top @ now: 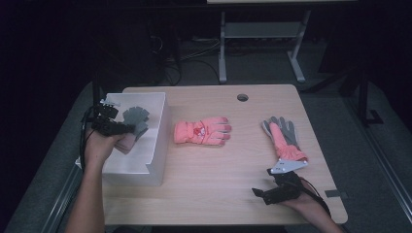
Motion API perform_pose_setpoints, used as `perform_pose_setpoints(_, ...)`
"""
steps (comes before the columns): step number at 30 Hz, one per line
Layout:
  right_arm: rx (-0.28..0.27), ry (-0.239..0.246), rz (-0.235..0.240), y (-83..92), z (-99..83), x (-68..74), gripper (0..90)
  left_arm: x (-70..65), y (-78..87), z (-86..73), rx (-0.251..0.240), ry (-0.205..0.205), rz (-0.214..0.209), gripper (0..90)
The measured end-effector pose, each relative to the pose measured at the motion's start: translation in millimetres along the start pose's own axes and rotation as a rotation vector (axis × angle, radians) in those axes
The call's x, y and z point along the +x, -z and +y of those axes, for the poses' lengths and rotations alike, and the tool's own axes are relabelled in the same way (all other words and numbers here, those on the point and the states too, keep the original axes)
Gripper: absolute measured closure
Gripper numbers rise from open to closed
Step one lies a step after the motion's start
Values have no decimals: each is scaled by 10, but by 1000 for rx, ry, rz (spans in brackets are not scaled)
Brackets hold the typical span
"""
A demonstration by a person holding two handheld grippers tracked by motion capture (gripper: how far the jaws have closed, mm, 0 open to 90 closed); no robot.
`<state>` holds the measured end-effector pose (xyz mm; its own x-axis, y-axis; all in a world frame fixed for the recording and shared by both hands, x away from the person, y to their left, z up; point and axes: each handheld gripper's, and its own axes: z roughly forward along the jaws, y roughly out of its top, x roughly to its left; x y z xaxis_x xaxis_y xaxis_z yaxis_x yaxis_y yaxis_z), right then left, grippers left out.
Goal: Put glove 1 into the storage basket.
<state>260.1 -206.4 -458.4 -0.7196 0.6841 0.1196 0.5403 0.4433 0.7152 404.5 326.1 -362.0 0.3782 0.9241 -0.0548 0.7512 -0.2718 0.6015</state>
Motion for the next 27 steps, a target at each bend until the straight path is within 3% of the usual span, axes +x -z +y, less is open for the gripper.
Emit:
perform_pose_setpoints(3, 0, 0, 0, 0, 0, -1, 80, 57, -118, -49, 23, 24, 10, 610)
perform_pose_setpoints(7, 4, -4, 0, 2, -8, -8, 80, 75, -223, -73, 67, 3, 43, 607)
perform_pose_setpoints(15, 4, -5, 1, 2, -12, -11, 80, 112, -396, -151, 122, 15, 55, 599)
perform_pose_setpoints(18, 4, -4, -2, 7, -18, -15, 80, 101, -458, -162, 162, 0, 72, 575)
perform_pose_setpoints(21, 5, -7, -3, 13, -21, -17, 80, 91, -494, -174, 175, -7, 88, 528)
perform_pose_setpoints(27, 4, -7, -1, 13, -19, -14, 80, 43, -569, -186, 205, -8, 123, 351)
